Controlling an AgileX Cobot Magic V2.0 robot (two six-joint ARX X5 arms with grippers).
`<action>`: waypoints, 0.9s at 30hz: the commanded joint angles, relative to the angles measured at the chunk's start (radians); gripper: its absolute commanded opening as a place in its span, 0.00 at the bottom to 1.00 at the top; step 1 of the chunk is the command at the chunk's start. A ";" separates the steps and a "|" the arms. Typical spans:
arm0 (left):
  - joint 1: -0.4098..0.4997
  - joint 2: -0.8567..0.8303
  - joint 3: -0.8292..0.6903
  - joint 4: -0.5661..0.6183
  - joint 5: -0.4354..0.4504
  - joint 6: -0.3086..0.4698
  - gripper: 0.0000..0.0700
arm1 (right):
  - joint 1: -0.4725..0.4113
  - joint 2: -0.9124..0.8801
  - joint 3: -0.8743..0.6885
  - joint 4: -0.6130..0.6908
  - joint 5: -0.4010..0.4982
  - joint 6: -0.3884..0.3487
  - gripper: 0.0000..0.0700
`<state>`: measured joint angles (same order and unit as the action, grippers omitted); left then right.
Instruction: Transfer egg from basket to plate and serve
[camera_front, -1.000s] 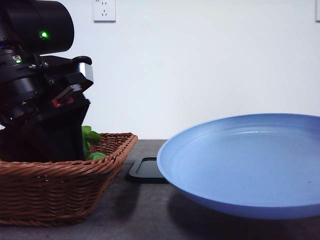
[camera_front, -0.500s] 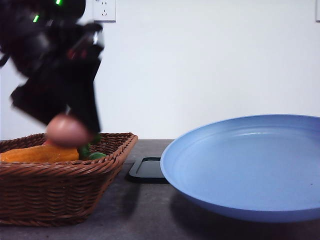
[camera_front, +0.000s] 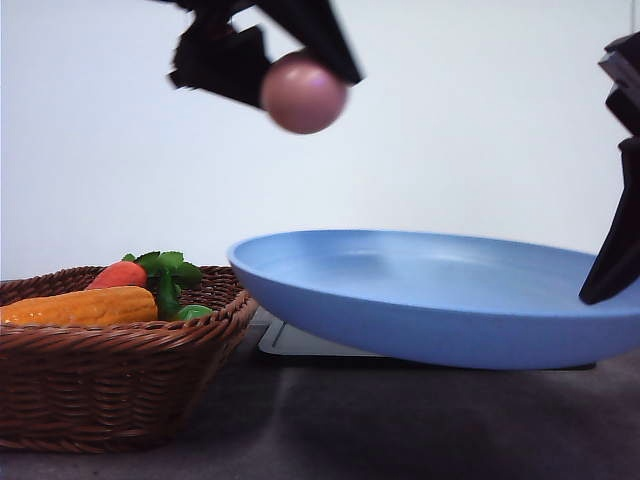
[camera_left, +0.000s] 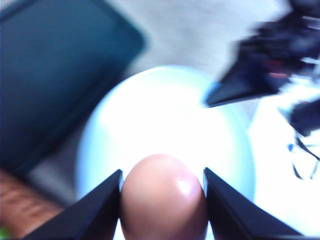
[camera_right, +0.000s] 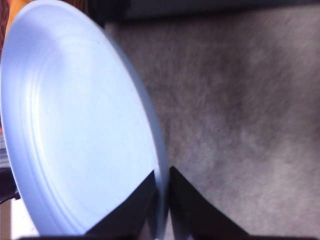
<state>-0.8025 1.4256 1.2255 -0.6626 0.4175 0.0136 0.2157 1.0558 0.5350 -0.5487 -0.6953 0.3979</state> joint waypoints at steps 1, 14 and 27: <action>-0.048 0.029 0.013 0.005 -0.022 0.057 0.22 | 0.005 0.015 0.004 0.015 -0.015 0.009 0.00; -0.193 0.212 0.013 0.044 -0.214 0.109 0.41 | 0.005 0.019 0.004 0.024 -0.042 0.009 0.00; -0.199 0.243 0.013 0.053 -0.212 0.094 0.54 | 0.004 0.020 0.004 0.024 -0.041 0.010 0.00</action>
<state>-0.9890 1.6512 1.2255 -0.6137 0.2073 0.1122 0.2157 1.0672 0.5350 -0.5349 -0.7227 0.3988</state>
